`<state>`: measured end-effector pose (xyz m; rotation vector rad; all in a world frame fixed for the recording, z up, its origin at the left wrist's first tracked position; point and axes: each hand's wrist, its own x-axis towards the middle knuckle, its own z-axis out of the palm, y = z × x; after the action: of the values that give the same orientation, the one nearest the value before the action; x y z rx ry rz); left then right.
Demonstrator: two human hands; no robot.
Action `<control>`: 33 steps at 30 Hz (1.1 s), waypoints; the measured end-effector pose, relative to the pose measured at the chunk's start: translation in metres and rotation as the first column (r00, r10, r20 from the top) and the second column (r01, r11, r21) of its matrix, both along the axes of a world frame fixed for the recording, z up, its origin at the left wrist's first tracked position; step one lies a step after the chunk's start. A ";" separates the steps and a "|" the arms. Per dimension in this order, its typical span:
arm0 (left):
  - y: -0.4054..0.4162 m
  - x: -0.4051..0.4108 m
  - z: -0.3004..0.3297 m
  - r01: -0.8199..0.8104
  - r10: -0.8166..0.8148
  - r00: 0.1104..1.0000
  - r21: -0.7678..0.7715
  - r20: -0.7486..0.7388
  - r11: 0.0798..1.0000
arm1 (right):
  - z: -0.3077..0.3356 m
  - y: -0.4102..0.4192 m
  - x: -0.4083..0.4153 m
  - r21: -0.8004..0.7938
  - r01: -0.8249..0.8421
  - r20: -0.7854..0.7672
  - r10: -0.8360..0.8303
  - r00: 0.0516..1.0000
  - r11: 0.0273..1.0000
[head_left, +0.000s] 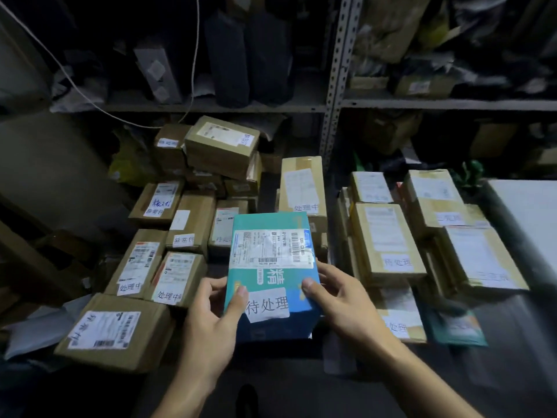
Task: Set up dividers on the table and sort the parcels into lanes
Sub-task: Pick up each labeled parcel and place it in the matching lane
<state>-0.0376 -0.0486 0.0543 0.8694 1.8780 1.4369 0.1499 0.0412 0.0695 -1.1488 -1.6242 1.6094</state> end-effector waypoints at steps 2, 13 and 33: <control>0.001 0.018 -0.001 0.021 -0.021 1.000 0.001 0.016 1.000 | 0.000 -0.002 0.019 0.011 0.015 0.003 -0.015 1.000 1.000; 0.022 0.086 0.004 0.155 -0.155 0.988 -0.002 0.026 0.988 | -0.009 -0.001 0.099 -0.038 0.135 -0.011 -0.135 0.991 0.990; 0.066 0.093 0.048 0.240 -0.247 0.964 0.070 0.103 0.968 | 0.037 0.034 0.113 0.035 0.182 -0.089 -0.178 0.980 0.983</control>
<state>0.0559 0.0174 0.1022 0.9894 1.5939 1.3624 0.2628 0.0757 0.1066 -1.1532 -1.4496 1.4809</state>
